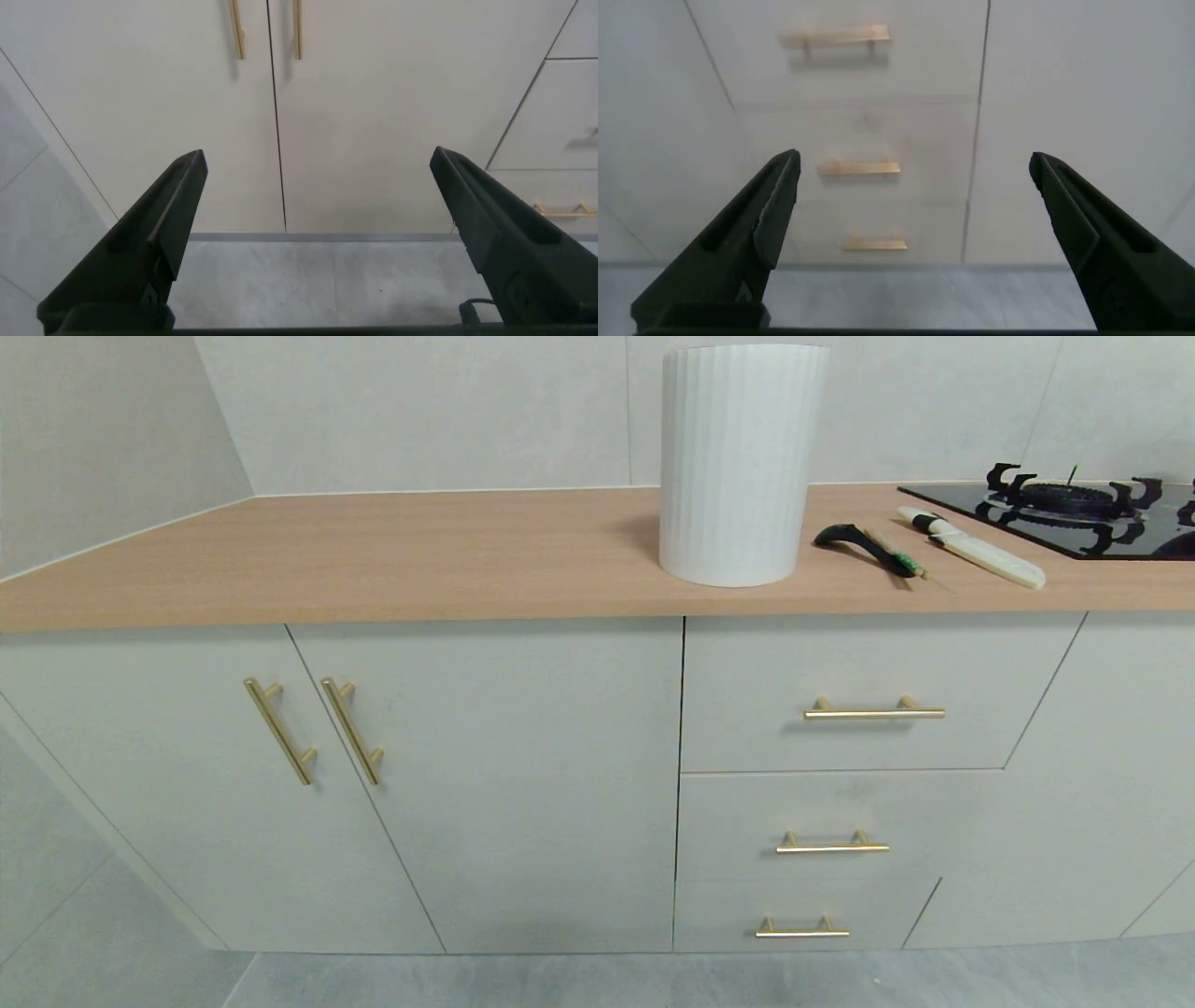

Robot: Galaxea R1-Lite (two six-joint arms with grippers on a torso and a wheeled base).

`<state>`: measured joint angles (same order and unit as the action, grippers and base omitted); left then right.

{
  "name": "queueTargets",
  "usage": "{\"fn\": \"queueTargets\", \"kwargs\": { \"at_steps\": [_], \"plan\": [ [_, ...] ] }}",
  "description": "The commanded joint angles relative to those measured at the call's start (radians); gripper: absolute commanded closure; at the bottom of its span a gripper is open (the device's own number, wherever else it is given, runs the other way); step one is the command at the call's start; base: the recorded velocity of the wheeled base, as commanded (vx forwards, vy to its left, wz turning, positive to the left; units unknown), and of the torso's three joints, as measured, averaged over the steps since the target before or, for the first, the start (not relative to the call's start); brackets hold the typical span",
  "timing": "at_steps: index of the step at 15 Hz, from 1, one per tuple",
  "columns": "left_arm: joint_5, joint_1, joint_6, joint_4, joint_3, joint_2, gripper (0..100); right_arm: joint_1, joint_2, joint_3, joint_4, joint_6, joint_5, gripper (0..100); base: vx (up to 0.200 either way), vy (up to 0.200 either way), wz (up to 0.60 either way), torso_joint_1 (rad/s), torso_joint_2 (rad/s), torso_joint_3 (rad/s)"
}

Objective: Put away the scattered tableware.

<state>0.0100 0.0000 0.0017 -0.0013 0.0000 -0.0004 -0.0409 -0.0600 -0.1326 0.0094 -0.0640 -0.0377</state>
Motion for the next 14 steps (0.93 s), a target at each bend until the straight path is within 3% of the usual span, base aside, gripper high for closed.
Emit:
{"fn": "queueTargets", "kwargs": {
  "at_steps": [1, 3, 9, 14],
  "plan": [
    [-0.001, 0.0, 0.0, 0.0, 0.0, 0.0, 0, -0.105, -0.19, -0.048, 0.004, 0.023, -0.004, 0, 0.0, 0.0, 0.0, 0.0, 0.0, 0.0],
    [-0.001, 0.0, 0.0, 0.0, 0.0, 0.0, 0, -0.149, -0.345, -0.062, -0.002, 0.026, -0.01, 0, 0.0, 0.0, 0.0, 0.0, 0.0, 0.0],
    [0.001, 0.0, 0.0, 0.0, 0.0, 0.0, 0, -0.168, -0.88, -0.213, -0.019, 0.058, -0.047, 0, 0.0, 0.0, 0.0, 0.0, 0.0, 0.0],
    [0.001, 0.0, 0.0, 0.0, 0.0, 0.0, 0, -0.169, -1.285, -0.274, -0.243, 0.066, -0.044, 0, 0.0, 0.0, 0.0, 0.0, 0.0, 0.0]
  ]
}}
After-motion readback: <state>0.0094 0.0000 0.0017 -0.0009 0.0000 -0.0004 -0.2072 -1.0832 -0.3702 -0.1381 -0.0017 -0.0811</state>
